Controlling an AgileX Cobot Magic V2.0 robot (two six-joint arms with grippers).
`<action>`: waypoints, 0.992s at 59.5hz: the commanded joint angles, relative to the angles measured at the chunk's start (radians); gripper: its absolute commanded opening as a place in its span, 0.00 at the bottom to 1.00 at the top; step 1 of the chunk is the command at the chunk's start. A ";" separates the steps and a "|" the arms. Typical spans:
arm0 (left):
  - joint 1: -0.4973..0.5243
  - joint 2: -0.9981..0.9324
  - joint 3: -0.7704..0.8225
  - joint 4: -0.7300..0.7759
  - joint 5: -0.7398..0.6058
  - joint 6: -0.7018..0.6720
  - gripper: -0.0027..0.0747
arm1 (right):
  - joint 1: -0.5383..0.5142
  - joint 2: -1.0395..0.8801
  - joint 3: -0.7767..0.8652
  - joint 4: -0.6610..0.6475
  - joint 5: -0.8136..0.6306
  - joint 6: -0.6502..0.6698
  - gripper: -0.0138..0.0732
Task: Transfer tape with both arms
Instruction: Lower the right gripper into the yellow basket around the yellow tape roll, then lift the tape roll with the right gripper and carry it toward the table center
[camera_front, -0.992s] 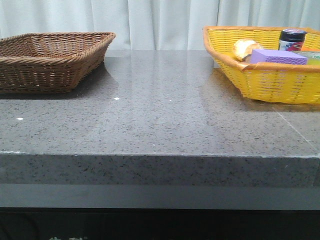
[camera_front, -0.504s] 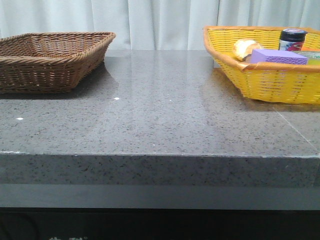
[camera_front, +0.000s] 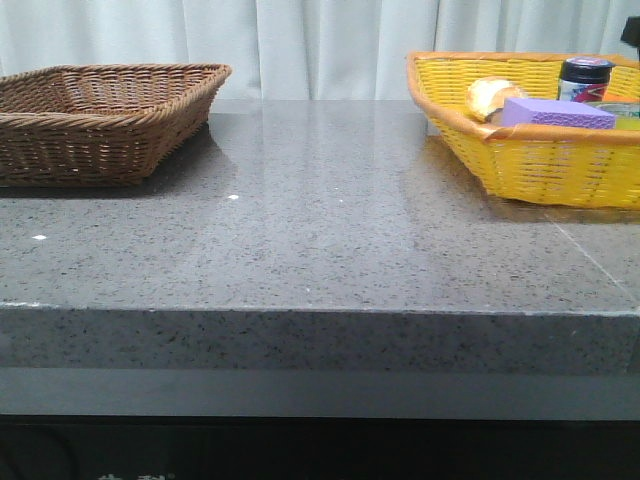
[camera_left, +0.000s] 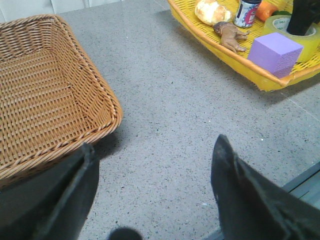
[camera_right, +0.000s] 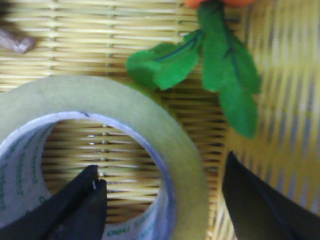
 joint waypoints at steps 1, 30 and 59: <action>-0.007 0.001 -0.025 -0.006 -0.070 -0.001 0.65 | -0.005 -0.032 -0.034 0.036 -0.006 -0.030 0.66; -0.007 0.001 -0.025 -0.006 -0.070 -0.001 0.65 | -0.005 -0.062 -0.034 0.014 0.022 -0.040 0.34; -0.007 0.001 -0.025 -0.006 -0.070 -0.001 0.65 | 0.032 -0.312 -0.037 0.009 -0.033 -0.040 0.34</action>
